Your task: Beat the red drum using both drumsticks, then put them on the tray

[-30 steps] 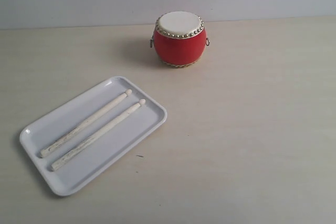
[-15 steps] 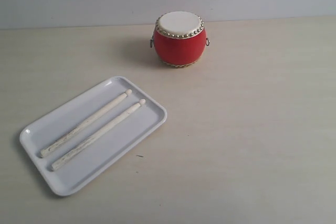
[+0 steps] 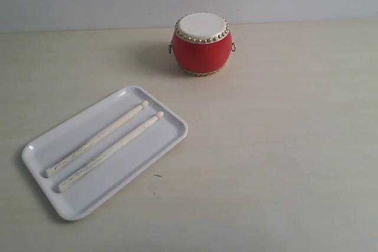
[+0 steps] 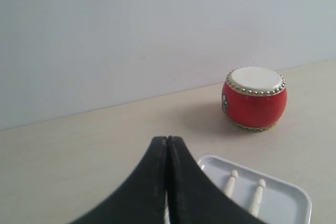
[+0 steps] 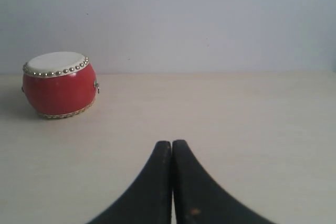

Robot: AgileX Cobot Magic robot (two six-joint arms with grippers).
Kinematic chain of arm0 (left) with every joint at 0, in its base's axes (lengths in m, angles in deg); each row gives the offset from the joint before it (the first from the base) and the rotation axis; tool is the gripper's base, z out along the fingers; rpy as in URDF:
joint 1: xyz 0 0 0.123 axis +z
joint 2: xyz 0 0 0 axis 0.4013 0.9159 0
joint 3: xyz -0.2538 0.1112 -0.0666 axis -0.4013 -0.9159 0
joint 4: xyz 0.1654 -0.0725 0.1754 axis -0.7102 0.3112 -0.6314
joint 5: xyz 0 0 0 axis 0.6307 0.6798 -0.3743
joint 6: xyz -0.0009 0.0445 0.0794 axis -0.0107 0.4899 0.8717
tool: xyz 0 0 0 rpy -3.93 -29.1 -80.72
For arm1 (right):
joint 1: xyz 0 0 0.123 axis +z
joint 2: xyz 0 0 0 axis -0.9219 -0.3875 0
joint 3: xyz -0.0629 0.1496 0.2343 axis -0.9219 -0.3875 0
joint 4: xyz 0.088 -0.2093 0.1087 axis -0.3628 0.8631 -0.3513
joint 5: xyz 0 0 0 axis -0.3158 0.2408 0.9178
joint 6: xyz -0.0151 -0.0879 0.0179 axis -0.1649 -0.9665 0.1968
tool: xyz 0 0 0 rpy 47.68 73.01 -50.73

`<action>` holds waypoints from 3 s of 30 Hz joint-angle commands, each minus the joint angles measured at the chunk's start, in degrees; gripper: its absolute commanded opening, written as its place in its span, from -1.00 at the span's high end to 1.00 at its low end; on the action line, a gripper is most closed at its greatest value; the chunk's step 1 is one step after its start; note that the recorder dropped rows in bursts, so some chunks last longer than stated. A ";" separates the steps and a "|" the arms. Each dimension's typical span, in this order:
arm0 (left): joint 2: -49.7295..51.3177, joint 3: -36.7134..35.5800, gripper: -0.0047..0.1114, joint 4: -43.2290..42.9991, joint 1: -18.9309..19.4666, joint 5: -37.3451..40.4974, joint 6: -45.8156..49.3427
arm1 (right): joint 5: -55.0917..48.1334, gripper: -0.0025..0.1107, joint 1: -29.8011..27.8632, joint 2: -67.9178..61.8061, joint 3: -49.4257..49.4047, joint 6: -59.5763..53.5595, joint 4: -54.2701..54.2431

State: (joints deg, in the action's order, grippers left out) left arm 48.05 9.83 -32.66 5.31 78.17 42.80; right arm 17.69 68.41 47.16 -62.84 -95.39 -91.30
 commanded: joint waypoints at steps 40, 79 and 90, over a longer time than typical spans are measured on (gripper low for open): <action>-0.24 -0.13 0.92 -0.03 -0.23 0.10 0.39 | -1.30 0.96 -0.35 0.35 -0.24 19.02 9.91; -26.76 -22.69 0.92 -0.24 20.63 0.20 0.84 | -1.38 0.96 -0.35 0.35 -0.24 19.01 9.87; -26.76 -22.69 0.92 0.59 22.91 9.18 -7.37 | -1.38 0.96 -0.35 0.35 -0.24 19.01 9.87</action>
State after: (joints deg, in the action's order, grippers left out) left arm 21.68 -12.72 -32.44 28.09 85.67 37.40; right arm 16.22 68.41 47.16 -62.84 -76.36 -81.94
